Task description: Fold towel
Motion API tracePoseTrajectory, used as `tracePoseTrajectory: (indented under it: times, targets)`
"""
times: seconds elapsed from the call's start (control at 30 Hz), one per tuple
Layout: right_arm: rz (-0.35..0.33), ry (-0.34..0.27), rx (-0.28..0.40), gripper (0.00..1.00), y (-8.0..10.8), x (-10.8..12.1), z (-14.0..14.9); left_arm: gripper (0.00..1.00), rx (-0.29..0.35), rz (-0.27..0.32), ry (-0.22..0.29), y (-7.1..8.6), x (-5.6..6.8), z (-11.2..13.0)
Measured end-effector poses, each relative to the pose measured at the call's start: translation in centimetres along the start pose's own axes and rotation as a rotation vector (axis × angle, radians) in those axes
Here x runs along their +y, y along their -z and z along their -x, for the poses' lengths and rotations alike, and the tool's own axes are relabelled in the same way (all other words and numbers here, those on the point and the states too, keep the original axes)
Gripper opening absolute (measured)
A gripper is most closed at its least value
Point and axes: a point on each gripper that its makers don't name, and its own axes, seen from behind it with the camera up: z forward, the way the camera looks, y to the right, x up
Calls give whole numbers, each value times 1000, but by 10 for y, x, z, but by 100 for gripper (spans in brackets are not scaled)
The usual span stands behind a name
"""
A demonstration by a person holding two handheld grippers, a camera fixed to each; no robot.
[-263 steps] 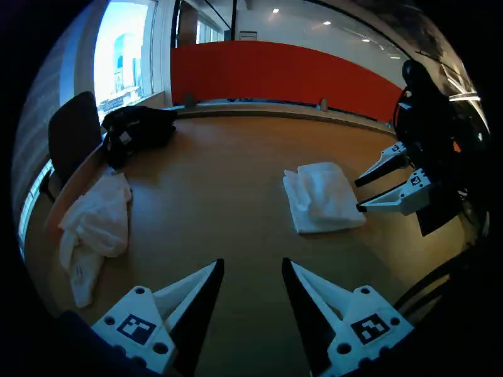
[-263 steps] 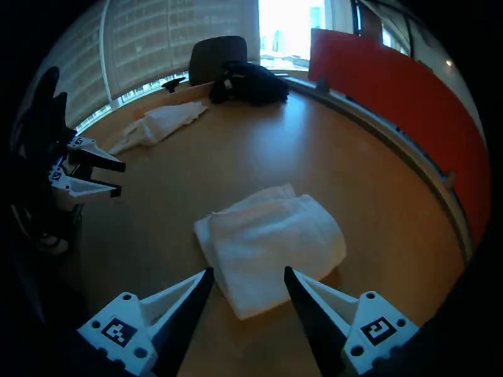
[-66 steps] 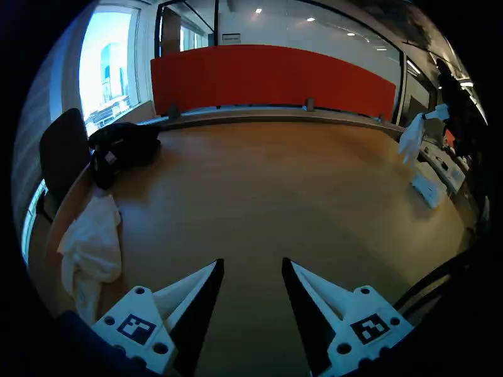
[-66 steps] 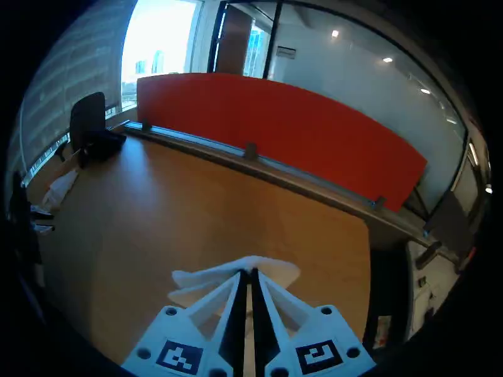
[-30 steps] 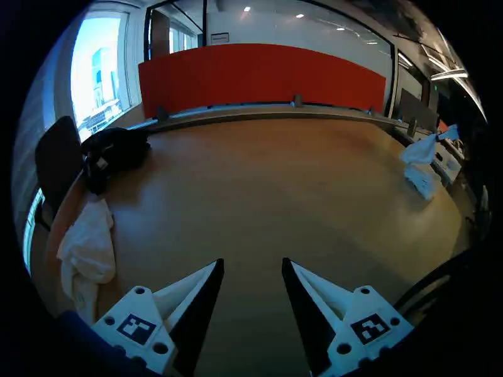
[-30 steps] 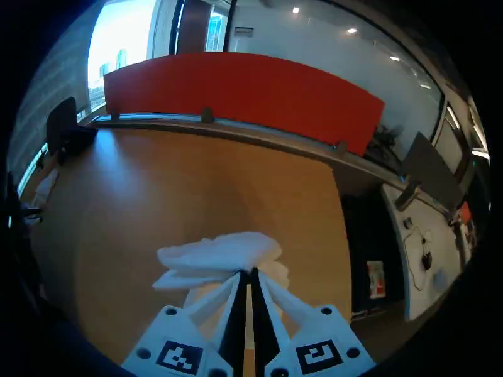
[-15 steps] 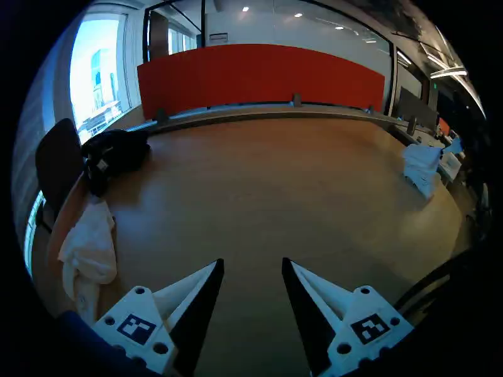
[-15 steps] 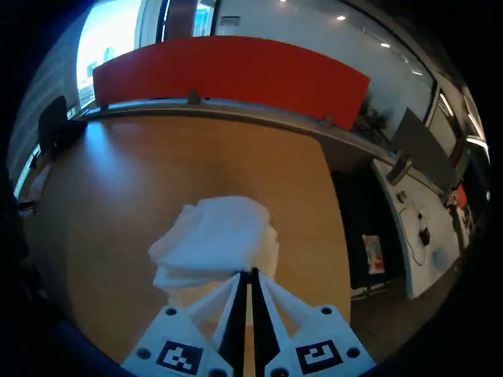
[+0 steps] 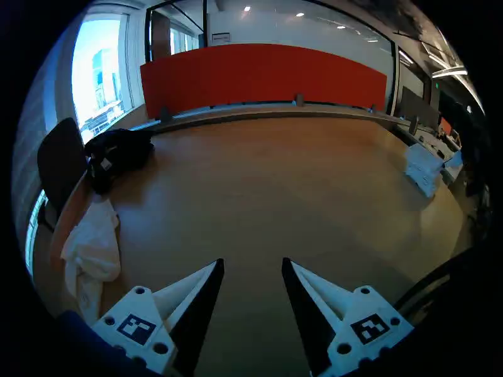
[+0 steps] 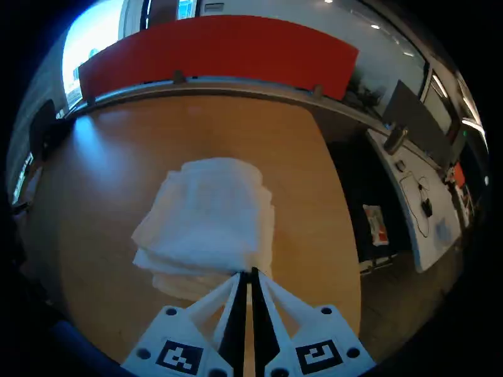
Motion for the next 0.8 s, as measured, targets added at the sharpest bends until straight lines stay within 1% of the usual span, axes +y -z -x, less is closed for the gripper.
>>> tracePoseTrajectory:
  times: [0.17, 0.47, 0.67, 0.8]
  targets:
    - [12, -10, -33, 5, -8, 4, 13, 67, 0, 0, -2, 0, 1, -2]
    - [31, -52, -77, 5, -22, 8, 29, 67, -2, -4, -3, 0, 0, -2]
    - [45, -75, -88, 5, -28, 10, 33, 67, -3, -7, -4, 0, -2, -1]
    - [48, -74, -88, 5, -28, 9, 32, 67, -2, -7, -4, 0, -2, -2]
